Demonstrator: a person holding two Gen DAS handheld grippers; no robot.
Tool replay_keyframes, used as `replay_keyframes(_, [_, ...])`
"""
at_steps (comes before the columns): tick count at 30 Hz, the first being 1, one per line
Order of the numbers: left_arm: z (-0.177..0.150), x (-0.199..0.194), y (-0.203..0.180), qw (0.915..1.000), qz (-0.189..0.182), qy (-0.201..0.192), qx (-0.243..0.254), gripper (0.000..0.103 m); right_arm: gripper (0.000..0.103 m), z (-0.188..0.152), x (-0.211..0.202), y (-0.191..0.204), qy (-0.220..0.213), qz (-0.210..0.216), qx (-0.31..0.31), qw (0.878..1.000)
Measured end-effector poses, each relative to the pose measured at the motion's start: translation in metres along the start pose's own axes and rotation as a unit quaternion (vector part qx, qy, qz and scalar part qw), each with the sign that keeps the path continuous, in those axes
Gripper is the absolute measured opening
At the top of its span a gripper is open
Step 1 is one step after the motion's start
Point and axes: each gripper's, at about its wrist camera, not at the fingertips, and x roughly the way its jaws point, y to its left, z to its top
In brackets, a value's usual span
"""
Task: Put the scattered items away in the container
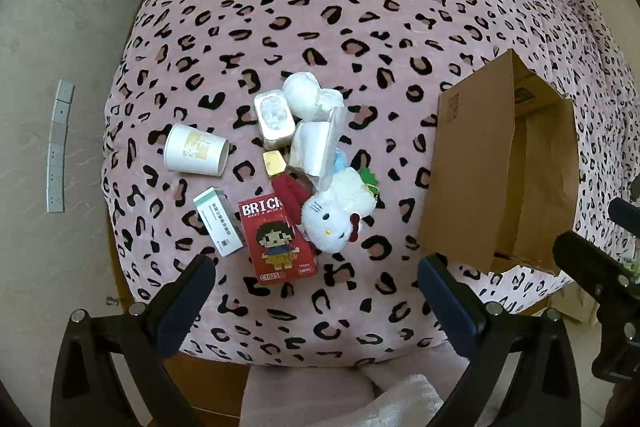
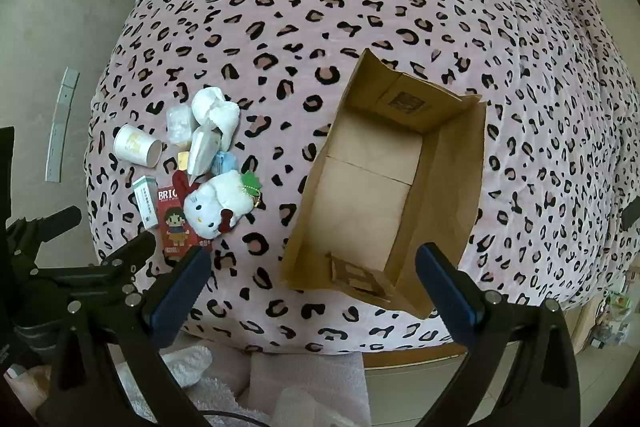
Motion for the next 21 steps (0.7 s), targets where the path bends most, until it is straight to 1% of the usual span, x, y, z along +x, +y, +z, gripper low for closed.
replay_keyframes(9, [0.0,0.0,-0.001,1.0,-0.001,0.008,-0.005,0.103,0.103,-0.005,0.001,0.001,-0.009,0.012,0.005,1.0])
replay_keyframes(21, [-0.002,0.0,0.0,0.9997,0.001,0.017,-0.018,0.103,0.103,-0.017,0.001,0.012,-0.017,0.033,0.019,0.999])
